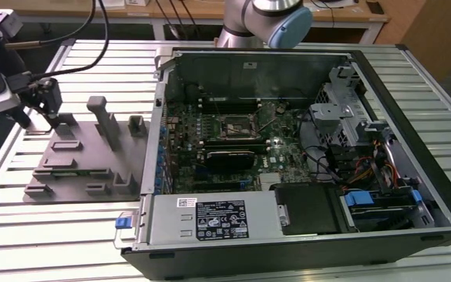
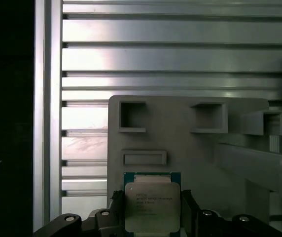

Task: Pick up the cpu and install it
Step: 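Pick up the cpu and move it towards the insertion slot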

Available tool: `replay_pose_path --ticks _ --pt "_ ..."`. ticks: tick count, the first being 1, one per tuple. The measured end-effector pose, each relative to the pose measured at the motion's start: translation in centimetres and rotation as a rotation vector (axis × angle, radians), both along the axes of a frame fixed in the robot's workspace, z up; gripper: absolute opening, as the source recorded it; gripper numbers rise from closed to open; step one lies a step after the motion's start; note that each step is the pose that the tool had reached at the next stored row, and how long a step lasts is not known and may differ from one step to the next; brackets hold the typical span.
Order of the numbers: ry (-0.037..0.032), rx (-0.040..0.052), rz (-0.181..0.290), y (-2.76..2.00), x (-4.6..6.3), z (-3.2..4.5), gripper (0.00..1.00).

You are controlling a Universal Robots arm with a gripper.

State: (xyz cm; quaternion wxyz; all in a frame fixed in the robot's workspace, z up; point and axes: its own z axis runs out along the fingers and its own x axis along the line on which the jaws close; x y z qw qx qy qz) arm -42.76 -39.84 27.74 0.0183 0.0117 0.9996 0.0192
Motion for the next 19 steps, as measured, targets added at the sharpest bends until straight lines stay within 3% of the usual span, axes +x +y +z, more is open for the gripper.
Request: replay_pose_path --ticks 12,19 --pt "-0.0084 0.0000 0.000 0.01 0.0 3.58 0.55" --pt "-0.0144 0.0000 0.000 0.01 0.0 5.14 0.55"
